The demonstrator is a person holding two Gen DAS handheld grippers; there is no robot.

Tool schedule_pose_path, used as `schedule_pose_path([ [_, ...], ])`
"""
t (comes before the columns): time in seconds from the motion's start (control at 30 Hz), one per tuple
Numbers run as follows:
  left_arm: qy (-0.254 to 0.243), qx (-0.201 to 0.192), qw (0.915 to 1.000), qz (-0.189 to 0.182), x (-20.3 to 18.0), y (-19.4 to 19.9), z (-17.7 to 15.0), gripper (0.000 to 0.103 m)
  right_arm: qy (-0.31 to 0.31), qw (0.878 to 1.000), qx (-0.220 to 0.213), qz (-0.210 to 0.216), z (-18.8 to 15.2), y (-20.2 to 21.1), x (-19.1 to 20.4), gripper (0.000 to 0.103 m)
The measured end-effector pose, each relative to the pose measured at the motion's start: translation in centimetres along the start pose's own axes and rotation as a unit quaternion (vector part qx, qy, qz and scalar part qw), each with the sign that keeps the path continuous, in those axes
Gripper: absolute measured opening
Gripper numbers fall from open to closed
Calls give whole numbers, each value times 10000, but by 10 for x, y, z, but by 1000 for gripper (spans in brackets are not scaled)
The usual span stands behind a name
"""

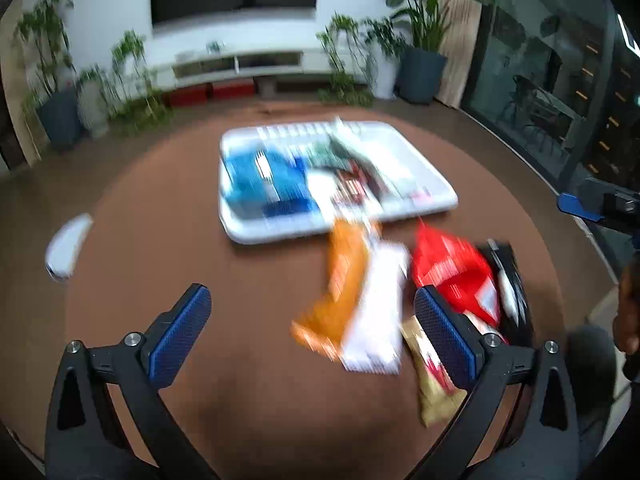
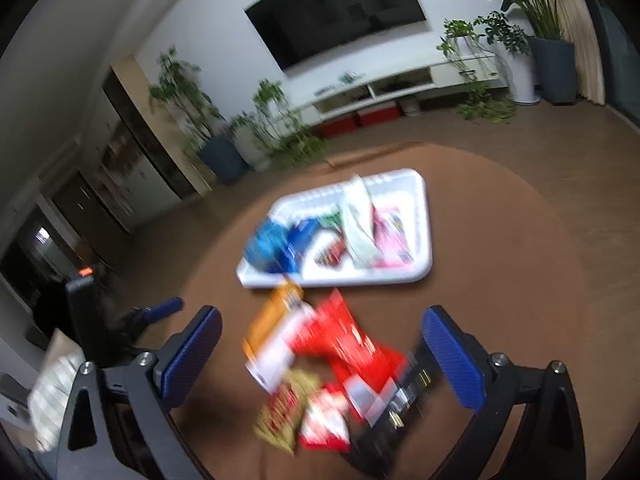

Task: Organize snacks
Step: 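Withdraw both tools from the tray back over the pile, then grasp the gold Home Pie pack with the left tool while the right tool grasps the black bar pack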

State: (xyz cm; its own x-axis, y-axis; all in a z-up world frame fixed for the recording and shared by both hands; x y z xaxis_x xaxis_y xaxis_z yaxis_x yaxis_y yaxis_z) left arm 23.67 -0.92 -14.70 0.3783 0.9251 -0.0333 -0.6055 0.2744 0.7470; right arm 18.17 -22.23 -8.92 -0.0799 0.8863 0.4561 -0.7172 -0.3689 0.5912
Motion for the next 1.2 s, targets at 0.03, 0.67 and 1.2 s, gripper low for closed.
schedule_pose_path([
  [0.03,13,114,9999,-81,-6,0,-11,103,28,9999,66,-141,-8,1,-3,101],
  [0.67,-684,1010,9922,-238,-100,-38,-64,61,-187,9887,928,-1158,-90,-7,-38,75],
  [1.2,-787,1169,9897,-265,-84,-47,-60,30,-530,9836,1314,-1115,-115,-22,-44,72],
])
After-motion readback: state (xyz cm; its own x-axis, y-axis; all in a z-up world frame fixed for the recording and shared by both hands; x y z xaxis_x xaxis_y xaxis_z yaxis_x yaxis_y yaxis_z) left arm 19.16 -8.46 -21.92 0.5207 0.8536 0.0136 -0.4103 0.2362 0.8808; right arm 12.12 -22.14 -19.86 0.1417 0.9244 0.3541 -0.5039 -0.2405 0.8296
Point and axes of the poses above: each gripper's, at about its wrist camera, not at the fingertips, and y roughly against the way its jaws point, x to its left, z to its top, the point moved 10 cm from there along -y, roughly the way its jaws point, and after that the axes turned 5 degrees about z, right-handed, at the moved point
